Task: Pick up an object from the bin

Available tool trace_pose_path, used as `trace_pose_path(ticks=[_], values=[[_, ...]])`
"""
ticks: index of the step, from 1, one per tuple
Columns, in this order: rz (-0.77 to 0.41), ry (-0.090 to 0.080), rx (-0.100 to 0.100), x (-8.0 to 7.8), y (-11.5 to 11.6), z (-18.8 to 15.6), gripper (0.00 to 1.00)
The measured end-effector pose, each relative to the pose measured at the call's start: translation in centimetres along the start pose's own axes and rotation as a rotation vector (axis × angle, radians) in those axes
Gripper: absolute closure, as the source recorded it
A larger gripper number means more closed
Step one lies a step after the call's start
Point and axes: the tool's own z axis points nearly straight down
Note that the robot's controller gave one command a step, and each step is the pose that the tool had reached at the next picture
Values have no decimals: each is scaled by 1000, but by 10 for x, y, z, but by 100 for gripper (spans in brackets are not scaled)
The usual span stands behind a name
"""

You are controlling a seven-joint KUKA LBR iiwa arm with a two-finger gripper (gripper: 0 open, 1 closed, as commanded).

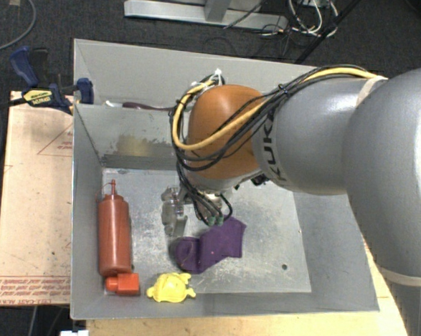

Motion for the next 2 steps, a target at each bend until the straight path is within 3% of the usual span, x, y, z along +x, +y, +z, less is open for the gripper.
trace_pose_path(ticks=[1, 2], values=[[0, 0, -1, 0, 0, 0, 0], [-1, 0, -1, 0, 0, 0, 0]])
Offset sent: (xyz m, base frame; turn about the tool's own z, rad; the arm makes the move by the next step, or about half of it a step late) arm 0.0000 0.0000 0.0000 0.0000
